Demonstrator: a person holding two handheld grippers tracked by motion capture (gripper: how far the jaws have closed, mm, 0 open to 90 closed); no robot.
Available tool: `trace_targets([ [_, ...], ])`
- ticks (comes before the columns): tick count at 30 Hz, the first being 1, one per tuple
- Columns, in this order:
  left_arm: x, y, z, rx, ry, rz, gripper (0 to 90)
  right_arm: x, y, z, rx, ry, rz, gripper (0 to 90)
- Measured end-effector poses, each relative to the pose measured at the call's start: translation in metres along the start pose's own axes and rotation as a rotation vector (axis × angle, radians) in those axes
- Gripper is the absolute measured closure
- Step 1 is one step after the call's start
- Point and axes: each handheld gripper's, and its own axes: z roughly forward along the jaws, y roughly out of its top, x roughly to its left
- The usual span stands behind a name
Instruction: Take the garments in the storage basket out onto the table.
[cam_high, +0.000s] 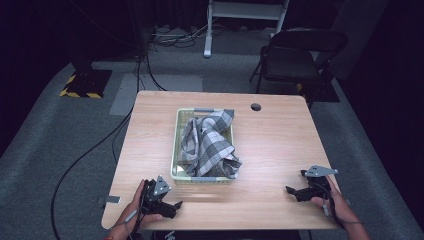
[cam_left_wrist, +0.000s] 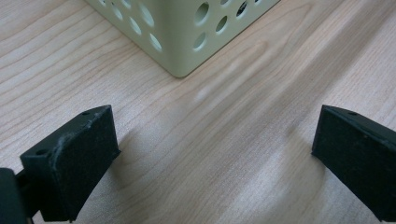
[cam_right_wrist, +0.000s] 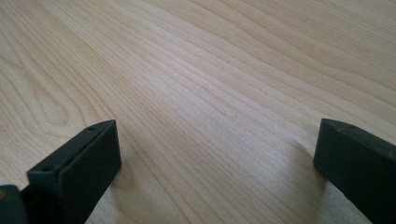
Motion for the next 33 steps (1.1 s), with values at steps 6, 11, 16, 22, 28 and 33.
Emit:
trace_targets([
  [6,0.0,0.0001,0.0001,0.0,0.001,-0.003,0.0,-0.0004,0.0,0.0001,0.0,0.001,-0.001,0.2],
  [11,0.0,0.0001,0.0001,0.0,0.001,-0.002,0.0,-0.0005,0.0001,0.0002,0.0,0.002,-0.003,0.2],
  [16,0.0,0.0,0.0001,0.0,0.001,-0.002,0.0,-0.0004,0.0001,0.0002,0.001,0.001,-0.003,0.2],
  [22,0.0,0.0,0.0,0.0,0.001,-0.002,0.0,-0.0007,0.0004,0.0003,0.002,0.002,-0.006,0.2],
  [28,-0.0001,0.0,0.0,0.001,0.002,-0.002,0.0,0.0003,0.0014,-0.0001,0.004,-0.005,-0.022,0.2],
  [33,0.0,0.0,-0.0001,0.001,0.002,-0.001,0.0,0.0016,0.0035,-0.0011,0.026,-0.006,-0.018,1.5],
])
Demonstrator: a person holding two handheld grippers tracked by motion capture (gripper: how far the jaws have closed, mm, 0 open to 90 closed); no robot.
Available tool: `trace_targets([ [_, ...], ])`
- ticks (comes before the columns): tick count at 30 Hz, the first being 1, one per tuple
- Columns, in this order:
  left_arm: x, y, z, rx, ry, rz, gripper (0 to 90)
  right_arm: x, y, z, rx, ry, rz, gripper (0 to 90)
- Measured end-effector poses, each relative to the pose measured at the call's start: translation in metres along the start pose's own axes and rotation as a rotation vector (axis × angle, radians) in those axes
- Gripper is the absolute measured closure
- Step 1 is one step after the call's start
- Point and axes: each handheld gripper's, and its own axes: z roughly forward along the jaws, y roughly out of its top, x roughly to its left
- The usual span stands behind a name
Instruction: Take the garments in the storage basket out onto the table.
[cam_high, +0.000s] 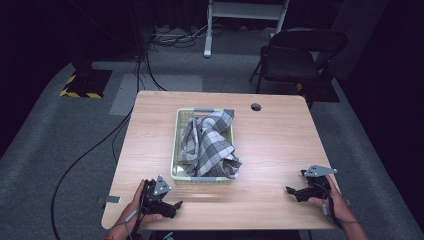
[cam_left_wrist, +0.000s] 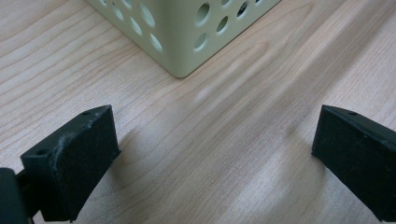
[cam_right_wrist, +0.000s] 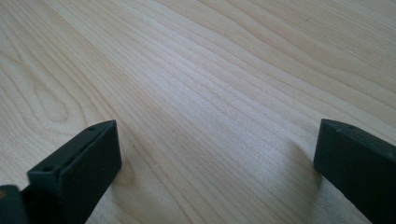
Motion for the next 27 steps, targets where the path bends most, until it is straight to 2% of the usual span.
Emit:
trace_targets([
  [10,0.0,0.0,0.0,-0.001,0.0,0.001,0.0,0.006,0.011,-0.002,0.015,0.016,-0.015,2.4],
  [27,0.0,0.0,0.0,-0.001,0.0,0.0,0.0,0.015,0.037,-0.014,-0.005,0.029,-0.054,2.7],
])
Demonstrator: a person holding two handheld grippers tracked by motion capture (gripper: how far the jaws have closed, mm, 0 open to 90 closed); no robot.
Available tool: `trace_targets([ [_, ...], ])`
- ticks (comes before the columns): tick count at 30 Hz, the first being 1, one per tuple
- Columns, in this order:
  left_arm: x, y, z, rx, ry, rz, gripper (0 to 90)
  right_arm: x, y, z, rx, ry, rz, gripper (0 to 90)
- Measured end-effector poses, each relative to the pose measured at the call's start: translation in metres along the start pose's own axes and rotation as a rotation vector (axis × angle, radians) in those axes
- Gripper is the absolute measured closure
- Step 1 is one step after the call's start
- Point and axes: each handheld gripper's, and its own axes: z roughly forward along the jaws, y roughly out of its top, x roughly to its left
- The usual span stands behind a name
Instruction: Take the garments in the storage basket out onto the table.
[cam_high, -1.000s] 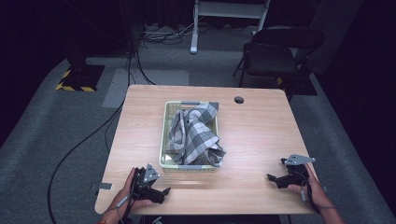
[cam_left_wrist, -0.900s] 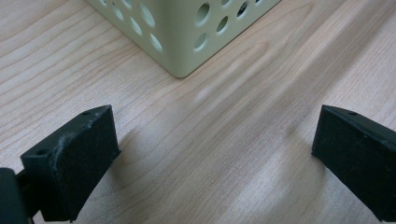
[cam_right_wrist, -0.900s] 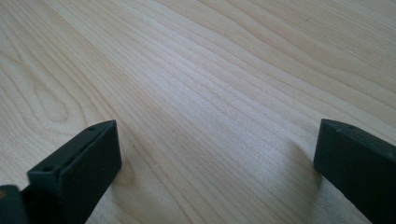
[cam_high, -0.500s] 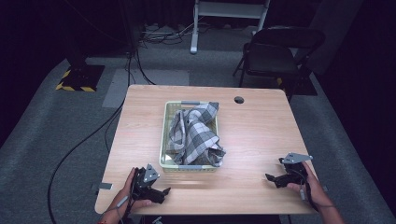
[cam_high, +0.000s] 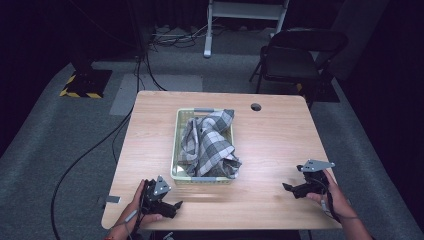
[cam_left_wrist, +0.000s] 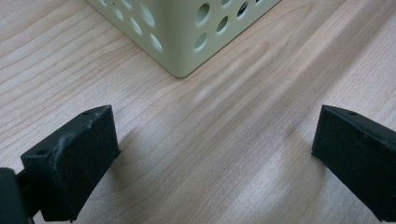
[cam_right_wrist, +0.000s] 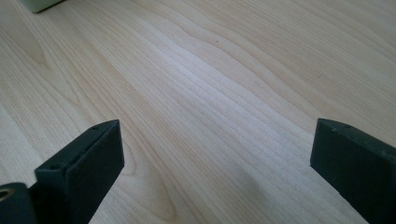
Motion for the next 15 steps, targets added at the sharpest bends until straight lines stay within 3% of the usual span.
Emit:
trace_targets([
  [15,0.0,0.0,0.0,0.0,0.0,0.001,0.0,0.011,0.024,-0.005,-0.002,0.02,-0.042,2.8],
])
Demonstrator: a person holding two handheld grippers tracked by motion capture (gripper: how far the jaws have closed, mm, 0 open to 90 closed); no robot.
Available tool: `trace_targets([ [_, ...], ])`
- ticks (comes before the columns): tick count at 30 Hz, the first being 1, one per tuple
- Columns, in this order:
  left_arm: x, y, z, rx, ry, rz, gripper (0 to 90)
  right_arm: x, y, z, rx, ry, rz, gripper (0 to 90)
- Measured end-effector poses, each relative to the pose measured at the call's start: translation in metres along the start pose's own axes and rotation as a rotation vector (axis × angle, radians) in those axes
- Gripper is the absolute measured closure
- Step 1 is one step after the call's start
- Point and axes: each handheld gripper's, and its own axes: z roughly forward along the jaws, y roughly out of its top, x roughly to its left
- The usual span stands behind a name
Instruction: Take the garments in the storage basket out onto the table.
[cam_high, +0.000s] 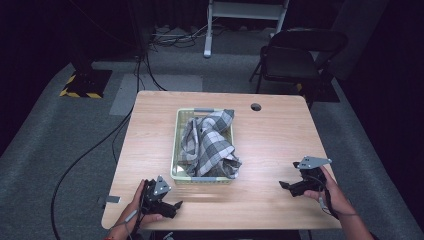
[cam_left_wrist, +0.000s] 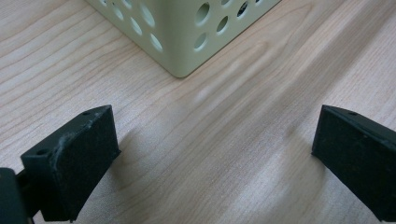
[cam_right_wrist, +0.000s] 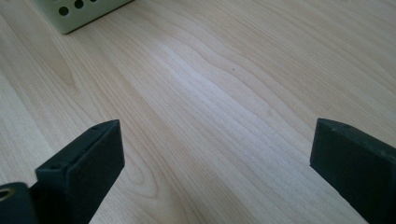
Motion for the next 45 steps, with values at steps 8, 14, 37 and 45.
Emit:
trace_targets([
  [8,0.0,0.0,0.0,0.0,0.0,-0.001,0.0,0.004,0.013,-0.002,0.001,0.016,-0.019,3.0],
  [14,0.0,0.0,0.0,0.0,0.0,-0.001,0.0,0.009,0.029,-0.002,0.003,0.02,-0.041,3.1],
  [37,0.0,0.0,0.0,0.001,0.001,0.0,0.1,0.024,0.085,0.005,-0.023,0.087,-0.098,3.4],
  [45,0.0,0.0,0.0,0.001,0.001,0.0,0.1,0.034,0.114,0.014,-0.023,0.104,-0.12,3.4],
])
